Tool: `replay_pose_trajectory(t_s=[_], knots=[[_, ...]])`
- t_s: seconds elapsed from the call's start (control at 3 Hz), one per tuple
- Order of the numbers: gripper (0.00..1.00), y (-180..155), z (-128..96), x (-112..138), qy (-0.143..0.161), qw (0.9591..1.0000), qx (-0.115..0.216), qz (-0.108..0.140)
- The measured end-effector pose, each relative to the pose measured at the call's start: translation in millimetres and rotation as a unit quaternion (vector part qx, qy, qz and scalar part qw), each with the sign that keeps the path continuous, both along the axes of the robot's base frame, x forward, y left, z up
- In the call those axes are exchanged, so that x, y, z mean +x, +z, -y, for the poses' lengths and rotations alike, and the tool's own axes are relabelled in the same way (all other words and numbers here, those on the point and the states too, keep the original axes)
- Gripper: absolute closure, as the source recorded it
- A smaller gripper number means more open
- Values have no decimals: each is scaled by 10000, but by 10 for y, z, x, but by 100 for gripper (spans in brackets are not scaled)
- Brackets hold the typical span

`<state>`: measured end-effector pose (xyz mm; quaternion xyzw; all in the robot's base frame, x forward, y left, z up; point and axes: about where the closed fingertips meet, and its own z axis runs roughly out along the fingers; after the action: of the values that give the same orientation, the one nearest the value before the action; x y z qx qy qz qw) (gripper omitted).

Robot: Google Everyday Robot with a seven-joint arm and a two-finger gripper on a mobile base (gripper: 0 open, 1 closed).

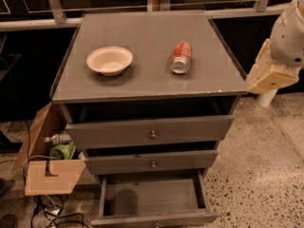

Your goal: Close bottom drawer

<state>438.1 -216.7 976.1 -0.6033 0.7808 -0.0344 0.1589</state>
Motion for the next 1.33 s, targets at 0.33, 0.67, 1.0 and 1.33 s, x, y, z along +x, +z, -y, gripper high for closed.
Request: replay_pose_trajectory(t_s=[0.33, 0.67, 1.0, 1.33], knots=[[91, 0, 0, 0, 0, 10000, 0, 0], [100, 0, 0, 0, 0, 10000, 0, 1], [100, 0, 0, 0, -1, 10000, 0, 1], [100, -132, -20, -72, -167, 9998, 58, 23]])
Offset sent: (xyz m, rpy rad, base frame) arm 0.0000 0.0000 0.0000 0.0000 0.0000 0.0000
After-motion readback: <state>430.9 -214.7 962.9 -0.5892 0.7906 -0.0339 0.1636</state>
